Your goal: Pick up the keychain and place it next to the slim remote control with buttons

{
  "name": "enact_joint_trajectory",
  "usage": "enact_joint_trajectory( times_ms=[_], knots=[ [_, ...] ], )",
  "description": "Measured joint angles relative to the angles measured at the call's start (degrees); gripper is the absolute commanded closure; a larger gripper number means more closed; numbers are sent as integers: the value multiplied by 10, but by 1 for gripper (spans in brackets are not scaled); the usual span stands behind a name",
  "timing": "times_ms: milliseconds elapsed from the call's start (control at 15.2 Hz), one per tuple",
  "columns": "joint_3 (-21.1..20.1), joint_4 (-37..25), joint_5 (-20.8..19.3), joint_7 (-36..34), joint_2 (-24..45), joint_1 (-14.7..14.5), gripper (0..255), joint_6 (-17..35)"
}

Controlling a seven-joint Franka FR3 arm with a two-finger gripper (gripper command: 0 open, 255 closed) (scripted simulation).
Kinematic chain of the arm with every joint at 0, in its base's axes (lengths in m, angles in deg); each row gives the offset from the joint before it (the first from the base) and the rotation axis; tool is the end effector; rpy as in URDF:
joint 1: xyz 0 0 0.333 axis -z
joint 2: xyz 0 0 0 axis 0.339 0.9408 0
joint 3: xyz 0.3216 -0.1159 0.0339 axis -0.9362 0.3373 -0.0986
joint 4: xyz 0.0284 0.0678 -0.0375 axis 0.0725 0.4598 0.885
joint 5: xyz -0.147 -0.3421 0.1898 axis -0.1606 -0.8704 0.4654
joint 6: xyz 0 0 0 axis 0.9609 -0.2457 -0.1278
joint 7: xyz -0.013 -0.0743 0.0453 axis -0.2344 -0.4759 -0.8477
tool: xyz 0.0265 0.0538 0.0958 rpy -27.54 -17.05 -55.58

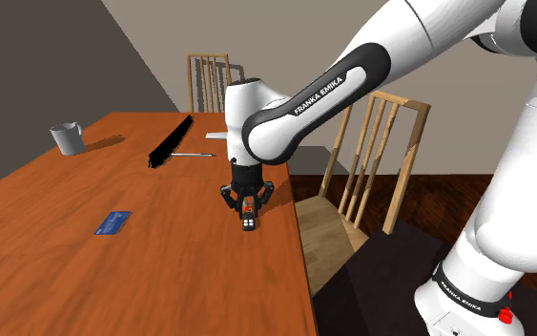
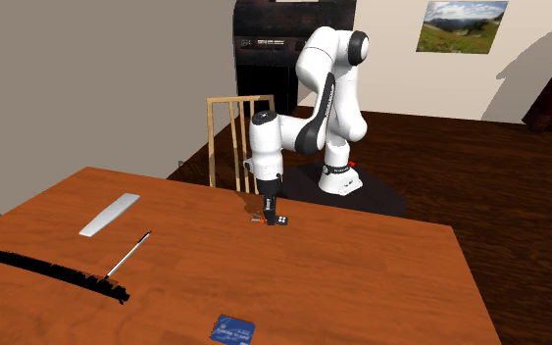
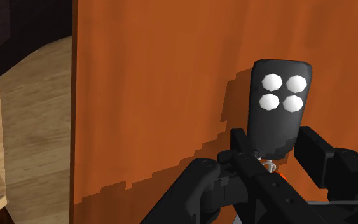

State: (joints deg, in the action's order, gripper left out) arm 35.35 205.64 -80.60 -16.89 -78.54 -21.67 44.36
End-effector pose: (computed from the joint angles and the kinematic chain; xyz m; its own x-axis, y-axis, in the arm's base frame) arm 0.4895 0.2731 0.3429 0.8611 -0.5059 -0.0502 -0.5072 -0.8617 -0.0169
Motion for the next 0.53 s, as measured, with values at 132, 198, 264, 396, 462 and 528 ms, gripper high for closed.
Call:
enact_joint_trajectory(
  times_ms=[132,198,264,396,462,528],
  knots=[
    [0,0,0,0,0,0,255,0],
    [0,0,0,0,0,0,255,0],
    [0,0,0,0,0,0,255,0],
    [0,0,0,0,0,0,255,0],
    [0,-2,1,1,-2,0,255,-4],
    [0,-5,3,2,-5,1,255,-10]
  ],
)
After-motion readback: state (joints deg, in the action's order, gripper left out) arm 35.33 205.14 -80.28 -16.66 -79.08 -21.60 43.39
